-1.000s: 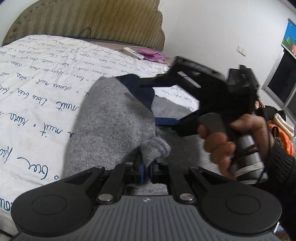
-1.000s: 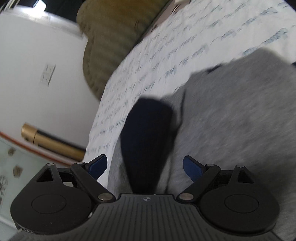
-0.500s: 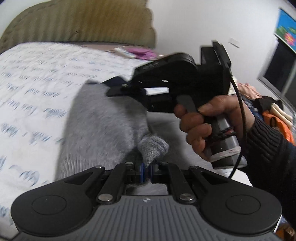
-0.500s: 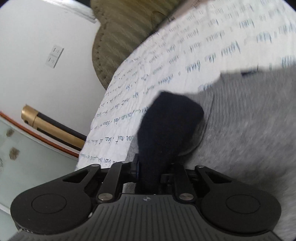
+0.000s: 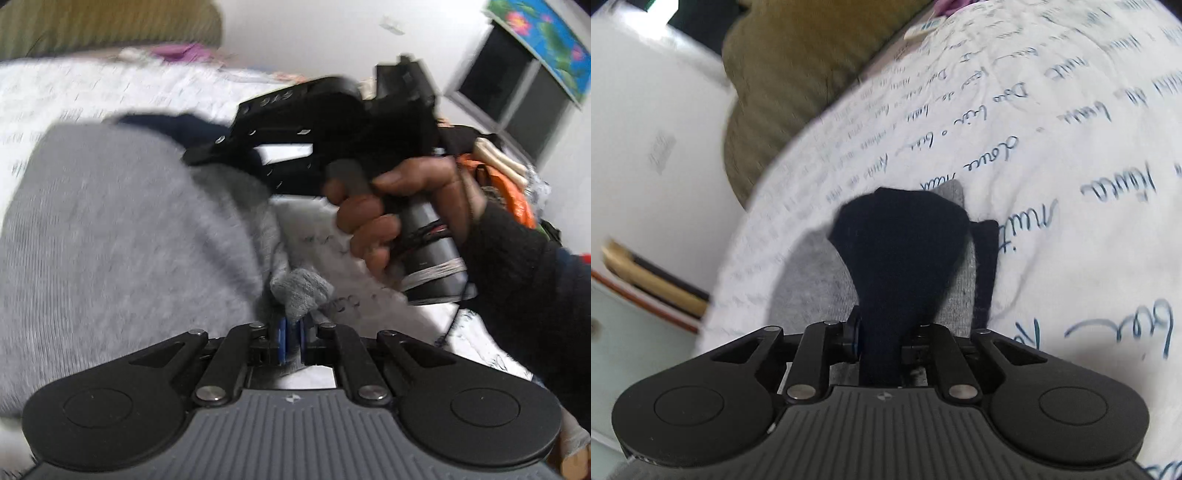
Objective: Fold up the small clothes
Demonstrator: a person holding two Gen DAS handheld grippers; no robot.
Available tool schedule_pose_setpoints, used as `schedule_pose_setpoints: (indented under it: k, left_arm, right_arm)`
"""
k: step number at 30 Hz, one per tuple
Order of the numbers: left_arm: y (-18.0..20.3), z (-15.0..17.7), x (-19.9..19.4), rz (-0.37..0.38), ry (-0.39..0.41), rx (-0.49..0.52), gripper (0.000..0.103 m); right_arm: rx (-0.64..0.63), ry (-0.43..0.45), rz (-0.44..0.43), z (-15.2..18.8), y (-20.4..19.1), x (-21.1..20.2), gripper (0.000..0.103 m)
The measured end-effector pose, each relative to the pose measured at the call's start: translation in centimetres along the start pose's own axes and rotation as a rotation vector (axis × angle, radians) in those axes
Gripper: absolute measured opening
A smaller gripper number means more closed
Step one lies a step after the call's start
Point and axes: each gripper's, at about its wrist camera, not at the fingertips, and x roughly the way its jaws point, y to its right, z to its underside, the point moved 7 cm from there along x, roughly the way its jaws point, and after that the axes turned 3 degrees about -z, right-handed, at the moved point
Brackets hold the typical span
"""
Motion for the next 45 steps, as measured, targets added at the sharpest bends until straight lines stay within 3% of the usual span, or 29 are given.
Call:
schedule_pose_setpoints:
  k: [3,4,5,8,10,11,12,13,16,19,21,24,28,30,31,32,33,35,37,40,43,44,45]
  left_arm:
    - [1.1,-0.5,-2.0,0.131,0.013,0.035,0.047]
    - [1.1,-0.6,-3.0,0.151,0.032,0.046,0.072]
    - [1.2,-0.5,-4.2,0.169,0.06,0.061,0.082]
    - [0.2,-0.4,-7.4,0.161,0.133,0.095,0.082]
    - [-1.5,-0.6,-8.5,0.09,0.161,0.071,0.082]
    - [-2.0,-0.5,-9.2,0.044,0.176,0.045,0.082]
    - [-3.4,-1.0,-9.2,0.0,0.186,0.011,0.082]
    - [-5.0,-1.3,-9.4,-0.046,0.191,-0.034,0.082]
    - [-9.8,-1.8,-9.5,-0.198,0.188,-0.211,0.082]
    - [-13.7,-1.3,-9.5,-0.257,0.147,-0.371,0.082]
    - [-14.6,-0.8,-8.9,-0.222,0.103,-0.439,0.082]
    - [-14.5,0.2,-7.6,-0.137,0.059,-0.486,0.082]
    - [-13.5,0.6,-6.3,-0.07,0.028,-0.486,0.079]
    - [-13.1,0.5,-5.6,-0.014,-0.028,-0.472,0.065]
    - [-12.8,0.8,-4.9,-0.001,-0.064,-0.46,0.052]
    - [-12.6,0.8,-4.4,-0.016,-0.091,-0.431,0.033]
    - [-12.4,0.9,-4.1,-0.041,-0.111,-0.392,0.027]
    - [-12.7,1.1,-3.9,-0.045,-0.136,-0.375,0.017]
    - [-13.0,0.7,-4.3,-0.039,-0.167,-0.389,0.014]
    - [-12.9,0.2,-6.2,-0.034,-0.162,-0.338,0.013]
    - [-13.8,1.6,-4.9,-0.039,-0.192,-0.337,0.015]
    - [-13.9,1.5,-5.0,-0.029,-0.178,-0.347,0.016]
    - [-13.8,1.3,-5.4,-0.02,-0.168,-0.352,0.016]
  right_arm:
    - [0.002,0.013,-0.016,-0.3,-0.5,-0.4,0.036]
    - [-0.006,0.006,-0.01,-0.5,-0.7,-0.3,0.037]
    - [-0.01,-0.002,-0.004,-0.7,-0.8,-0.2,0.039]
    - [-0.002,0.003,-0.009,-1.5,-1.2,-0.1,0.044]
    - [0.006,0.021,-0.01,-2.4,-1.2,-0.1,0.045]
    - [0.013,0.031,-0.007,-2.4,-0.8,-0.2,0.032]
    - [-0.001,0.037,0.026,-2.2,-0.3,-0.1,0.011]
    - [-0.039,0.019,0.087,-1.8,0.3,0.1,0.01]
    - [-0.087,0.042,0.097,-1.1,0.5,-0.3,0.018]
    - [-0.048,0.109,0.117,-0.8,-0.2,-2.7,0.045]
    - [-0.057,0.159,0.078,0.1,-1.3,-5.0,0.066]
    - [-0.062,0.153,0.05,2.8,-1.6,-7.6,0.067]
    - [-0.04,0.049,0.101,7.2,-0.7,-7.9,0.061]
    - [-0.076,-0.016,0.132,9.6,-0.8,-7.5,0.05]
    - [-0.097,-0.029,0.128,10.4,-1.1,-7.6,0.049]
    - [-0.101,-0.033,0.115,10.9,-1.5,-7.7,0.038]
    - [-0.089,-0.034,0.101,11.2,-1.8,-7.8,0.017]
    - [-0.057,-0.012,0.067,11.2,-2.0,-8.1,0.017]
    - [-0.014,-0.01,0.045,11.2,-1.6,-8.2,0.017]
    - [-0.003,-0.014,0.017,11.7,-2.3,-8.6,0.017]
    - [0.002,-0.046,0.074,13.2,-0.5,-7.9,0.019]
    - [0.029,-0.023,0.044,13.2,-0.1,-7.9,0.02]
    - [0.068,-0.014,0.027,13.0,0.2,-8.1,0.03]
